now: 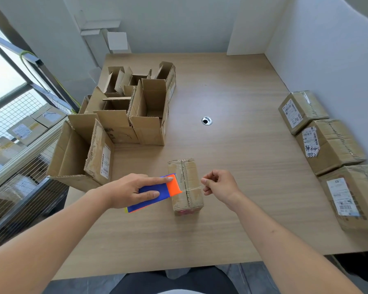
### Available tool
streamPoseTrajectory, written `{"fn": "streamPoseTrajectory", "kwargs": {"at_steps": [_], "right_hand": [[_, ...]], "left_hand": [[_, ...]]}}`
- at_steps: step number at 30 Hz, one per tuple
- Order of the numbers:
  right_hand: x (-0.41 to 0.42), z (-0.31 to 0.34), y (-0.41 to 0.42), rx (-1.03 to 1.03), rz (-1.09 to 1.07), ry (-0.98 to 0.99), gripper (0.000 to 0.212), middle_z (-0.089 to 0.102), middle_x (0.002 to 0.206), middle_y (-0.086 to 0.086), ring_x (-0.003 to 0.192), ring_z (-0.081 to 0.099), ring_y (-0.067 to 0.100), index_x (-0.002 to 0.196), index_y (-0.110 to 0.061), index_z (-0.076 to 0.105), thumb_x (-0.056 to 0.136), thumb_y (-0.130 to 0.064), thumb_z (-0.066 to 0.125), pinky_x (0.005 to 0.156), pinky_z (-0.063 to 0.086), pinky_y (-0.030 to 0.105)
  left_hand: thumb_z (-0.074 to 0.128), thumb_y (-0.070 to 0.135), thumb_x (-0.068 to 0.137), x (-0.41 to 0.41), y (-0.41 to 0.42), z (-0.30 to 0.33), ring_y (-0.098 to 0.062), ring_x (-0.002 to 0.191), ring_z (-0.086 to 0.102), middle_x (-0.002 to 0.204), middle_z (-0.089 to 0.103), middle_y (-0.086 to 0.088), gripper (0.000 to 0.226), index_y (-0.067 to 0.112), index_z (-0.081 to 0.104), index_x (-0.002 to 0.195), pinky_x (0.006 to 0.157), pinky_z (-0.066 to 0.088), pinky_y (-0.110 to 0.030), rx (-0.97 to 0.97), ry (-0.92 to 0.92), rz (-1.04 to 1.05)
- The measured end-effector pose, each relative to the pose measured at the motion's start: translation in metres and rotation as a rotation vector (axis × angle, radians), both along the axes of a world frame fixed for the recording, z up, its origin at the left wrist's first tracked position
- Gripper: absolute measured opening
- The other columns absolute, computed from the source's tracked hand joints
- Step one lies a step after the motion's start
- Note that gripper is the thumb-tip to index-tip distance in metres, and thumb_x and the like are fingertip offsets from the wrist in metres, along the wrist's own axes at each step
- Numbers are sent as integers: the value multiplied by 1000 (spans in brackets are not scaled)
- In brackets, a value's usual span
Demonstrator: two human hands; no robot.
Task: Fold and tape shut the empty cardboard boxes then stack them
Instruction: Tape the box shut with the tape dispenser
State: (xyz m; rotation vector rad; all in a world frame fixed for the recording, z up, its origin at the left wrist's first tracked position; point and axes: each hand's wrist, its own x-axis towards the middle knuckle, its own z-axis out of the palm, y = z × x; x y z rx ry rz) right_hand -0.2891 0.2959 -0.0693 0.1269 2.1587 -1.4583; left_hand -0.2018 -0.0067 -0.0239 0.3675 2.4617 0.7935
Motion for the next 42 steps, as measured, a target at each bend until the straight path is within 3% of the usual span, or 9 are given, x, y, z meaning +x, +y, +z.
{"fn": "streamPoseTrajectory", "kwargs": {"at_steps": [6,11,19,26,37,40,42], "right_hand": [[28,-13,20,-13,32,-1,11,65,64,5,60,66,17,83,-4,69,93,0,69,59,59,31],[47,-24,27,-17,11,28,11,66,62,2,59,65,18,83,-3,69,92,2,68,58,58,30],[60,-36,43,29,-54,86,11,69,69,5,62,67,16,83,-8,71,92,-2,69,60,59,31],[56,-39,33,-27,-68,88,10,67,72,6,62,66,16,84,-6,70,93,-1,69,63,61,33],[56,-62,27,-45,-80,21,10,69,76,8,70,66,20,85,-9,72,92,-2,71,65,60,30],[58,-67,24,-80,-65,-23,12,71,88,8,85,69,24,102,-18,74,97,-9,68,74,62,31],[58,-72,29,-84,8,-92,37,65,110,4,99,68,20,133,-40,61,100,-25,66,83,62,32]], "left_hand": [[42,57,104,31,10,-8,-4,90,50,102,51,22,50,70,21,147,82,40,-18,-11,23,-42],[38,59,104,49,15,-20,-10,96,53,112,57,9,51,71,16,148,89,45,-31,-18,19,-55],[38,59,104,68,15,-34,-10,93,52,109,55,11,51,70,15,149,89,45,-31,-33,32,-62],[37,60,103,63,3,-33,-6,93,51,107,52,20,52,72,13,147,88,45,-30,-63,17,-41],[38,61,104,52,-1,-49,-9,89,50,101,51,12,51,76,11,144,86,45,-32,-118,-8,-69],[37,61,103,48,2,-52,-6,87,48,100,49,13,51,76,10,144,84,43,-27,-131,-1,-61],[38,60,103,46,3,-53,-5,85,47,97,49,12,52,76,10,144,78,38,-21,-135,15,-61]]}}
